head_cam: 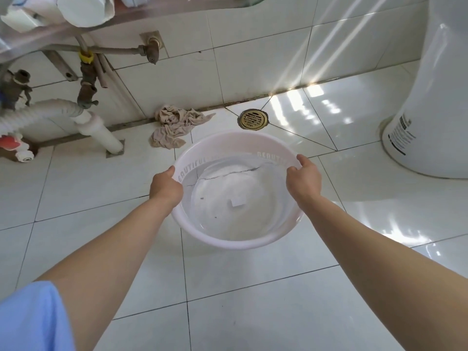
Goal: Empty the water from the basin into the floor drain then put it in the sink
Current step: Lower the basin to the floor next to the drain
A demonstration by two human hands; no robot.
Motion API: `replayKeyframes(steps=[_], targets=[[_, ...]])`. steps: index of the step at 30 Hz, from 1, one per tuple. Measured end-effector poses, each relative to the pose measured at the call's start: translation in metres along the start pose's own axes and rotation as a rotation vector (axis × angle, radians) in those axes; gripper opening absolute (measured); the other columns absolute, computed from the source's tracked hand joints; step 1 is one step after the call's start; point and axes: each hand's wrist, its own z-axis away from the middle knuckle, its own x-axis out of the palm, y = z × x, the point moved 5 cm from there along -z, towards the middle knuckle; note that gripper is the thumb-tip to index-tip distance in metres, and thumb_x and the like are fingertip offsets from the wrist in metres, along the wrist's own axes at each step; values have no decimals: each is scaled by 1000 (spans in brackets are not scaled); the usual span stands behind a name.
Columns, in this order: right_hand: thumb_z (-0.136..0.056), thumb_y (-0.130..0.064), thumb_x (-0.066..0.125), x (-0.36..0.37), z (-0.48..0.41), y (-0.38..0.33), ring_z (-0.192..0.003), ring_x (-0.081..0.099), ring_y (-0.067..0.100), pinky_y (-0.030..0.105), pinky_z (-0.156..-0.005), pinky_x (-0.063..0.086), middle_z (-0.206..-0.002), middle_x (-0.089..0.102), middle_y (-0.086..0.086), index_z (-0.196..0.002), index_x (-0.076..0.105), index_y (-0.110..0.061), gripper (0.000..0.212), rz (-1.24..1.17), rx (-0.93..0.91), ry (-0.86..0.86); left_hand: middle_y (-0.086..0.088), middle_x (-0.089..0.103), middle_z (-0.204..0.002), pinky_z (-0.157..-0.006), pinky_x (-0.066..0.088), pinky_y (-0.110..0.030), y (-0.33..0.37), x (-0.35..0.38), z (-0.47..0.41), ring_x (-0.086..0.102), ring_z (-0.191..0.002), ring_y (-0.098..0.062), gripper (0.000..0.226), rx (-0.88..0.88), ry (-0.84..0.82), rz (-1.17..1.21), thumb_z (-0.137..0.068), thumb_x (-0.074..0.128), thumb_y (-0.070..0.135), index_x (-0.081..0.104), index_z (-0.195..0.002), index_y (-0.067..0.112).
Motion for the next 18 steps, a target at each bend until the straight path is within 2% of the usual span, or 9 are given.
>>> replayKeyframes(steps=[5,10,14,18], targets=[[-89,-13,37,1,5,1,-124,43,33,46,-100,41,-145,38,7,-143,29,-21,56,114,-94,-86,-17,34,-142,-98,40,-42,0,5,7,46,-122,-40,64,70,-8,-327,-91,37,0,24,-149,23],[-89,-12,38,-1,10,6,-132,31,35,43,-102,37,-155,17,9,-144,24,-18,57,300,-170,-143,-16,33,-139,-92,42,-42,6,7,11,46,-119,-41,62,79,15,-410,-91,40,0,25,-148,19],[-88,-13,41,-2,21,3,-135,22,34,46,-104,34,-153,18,11,-138,29,-14,51,392,-232,-134,-19,37,-133,-90,43,-43,9,8,10,49,-115,-43,54,54,18,-445,-90,43,1,33,-142,13],[-93,-26,41,7,41,8,-143,-1,32,48,-115,8,-156,10,10,-145,19,-17,57,620,-296,-161,-20,39,-131,-90,43,-44,12,7,10,49,-114,-43,50,54,21,-441,-89,44,1,37,-138,10]])
